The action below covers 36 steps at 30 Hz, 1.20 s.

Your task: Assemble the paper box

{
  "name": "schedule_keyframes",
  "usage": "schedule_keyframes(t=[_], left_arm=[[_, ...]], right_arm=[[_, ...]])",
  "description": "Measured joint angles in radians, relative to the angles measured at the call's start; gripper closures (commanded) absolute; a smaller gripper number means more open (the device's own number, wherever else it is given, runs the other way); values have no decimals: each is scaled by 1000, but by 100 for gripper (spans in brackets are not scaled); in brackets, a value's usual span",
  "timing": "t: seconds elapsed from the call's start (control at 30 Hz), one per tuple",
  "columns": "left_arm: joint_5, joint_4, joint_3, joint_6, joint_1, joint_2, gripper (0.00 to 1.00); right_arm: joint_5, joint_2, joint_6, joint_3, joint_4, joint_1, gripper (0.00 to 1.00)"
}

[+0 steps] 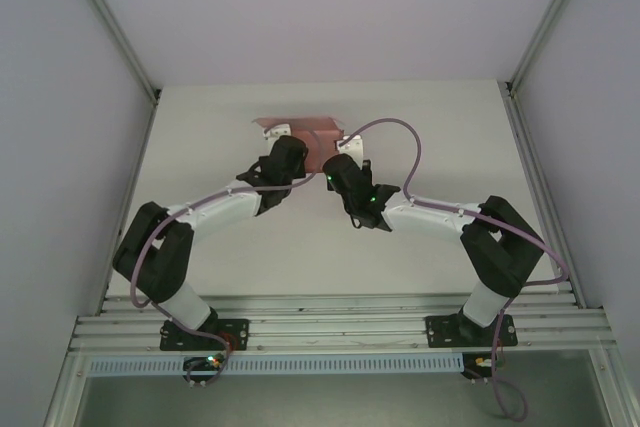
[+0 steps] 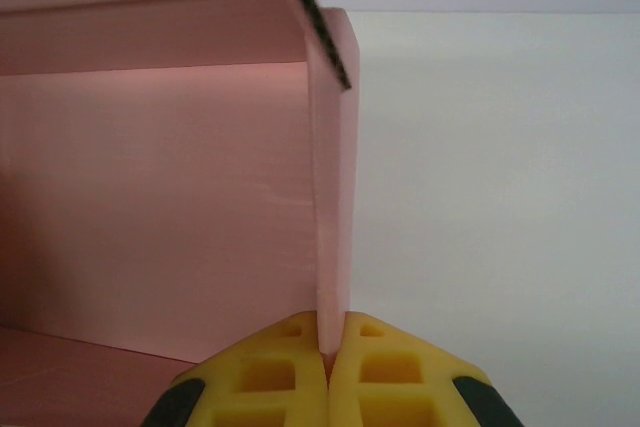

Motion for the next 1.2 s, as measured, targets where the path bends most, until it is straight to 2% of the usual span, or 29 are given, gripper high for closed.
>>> schedule_keyframes(t=[0.1,0.2,0.3,0.43,0.5,0.6,0.7,0.8,0.97,1.1,1.2], left_arm=[[19,-10,-3,33,11,-2,57],[87,-14,-23,59,23,-32,41],[172,-27,-48,75,23,-103,28],[258,-60,-55,78,22,-202,20],[280,-71,-58,77,23,-234,19],[313,-72,-74,67,35,-244,25],[378,-72,-101,42,78,-238,27],[473,-47,-132,10,132,-226,36],[625,18,-160,-30,190,-170,41],[655,31,-159,-37,190,-122,46],[653,34,-158,-45,193,-97,56]], right_arm=[[9,0,0,11,-29,0,100],[8,5,25,55,-109,-6,100],[0,23,74,116,-203,-20,100],[-26,50,151,148,-313,-37,100],[-50,56,183,140,-350,-42,100],[-75,56,207,118,-367,-45,100],[-90,56,216,105,-372,-45,100],[-94,50,218,86,-360,-45,100],[-97,45,219,76,-356,-45,100],[-104,43,219,76,-341,-45,100],[-105,43,219,76,-341,-51,100]])
